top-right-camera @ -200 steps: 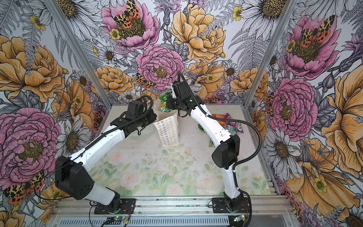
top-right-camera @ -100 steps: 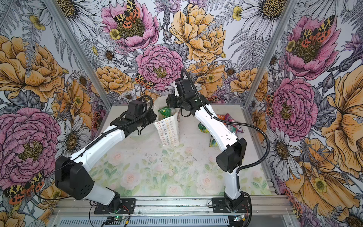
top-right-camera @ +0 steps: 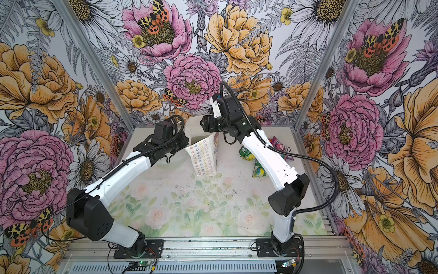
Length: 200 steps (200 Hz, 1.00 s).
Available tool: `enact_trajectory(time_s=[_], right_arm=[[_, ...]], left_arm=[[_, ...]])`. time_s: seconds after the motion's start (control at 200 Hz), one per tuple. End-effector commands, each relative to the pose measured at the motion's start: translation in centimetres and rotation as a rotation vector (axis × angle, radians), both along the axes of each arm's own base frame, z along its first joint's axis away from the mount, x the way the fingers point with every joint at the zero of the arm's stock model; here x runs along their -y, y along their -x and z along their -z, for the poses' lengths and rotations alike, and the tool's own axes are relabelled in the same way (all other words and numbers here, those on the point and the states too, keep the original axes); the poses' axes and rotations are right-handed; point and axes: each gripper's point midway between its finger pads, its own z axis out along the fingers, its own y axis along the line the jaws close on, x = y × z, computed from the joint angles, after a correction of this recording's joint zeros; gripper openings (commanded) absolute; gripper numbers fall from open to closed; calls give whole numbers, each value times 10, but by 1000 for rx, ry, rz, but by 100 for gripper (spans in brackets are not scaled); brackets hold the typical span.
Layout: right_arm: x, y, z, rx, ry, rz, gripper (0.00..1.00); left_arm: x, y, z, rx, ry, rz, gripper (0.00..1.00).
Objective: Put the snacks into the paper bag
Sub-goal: 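Lower the green packet into the bag and open the right gripper, then move the right gripper back to the remaining candy packets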
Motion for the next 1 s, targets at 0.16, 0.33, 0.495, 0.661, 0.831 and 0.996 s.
enact_trajectory(time_s=[0.16,0.33,0.495,0.661,0.831,0.996], right_arm=[[74,25,0,30,95,134,72],[115,39,41,-81,105,235,74],[147,48,84,-185,127,362,80],[168,47,117,-273,134,462,89],[178,38,135,-343,114,510,95],[190,25,153,-415,85,596,100]], left_arm=[[-2,-5,-14,47,4,13,0],[-2,-6,-14,47,9,20,0],[0,-6,-14,48,13,25,0],[-1,-5,-15,52,15,24,0],[-1,-2,-14,50,15,25,0],[-3,-1,-14,50,15,18,0]])
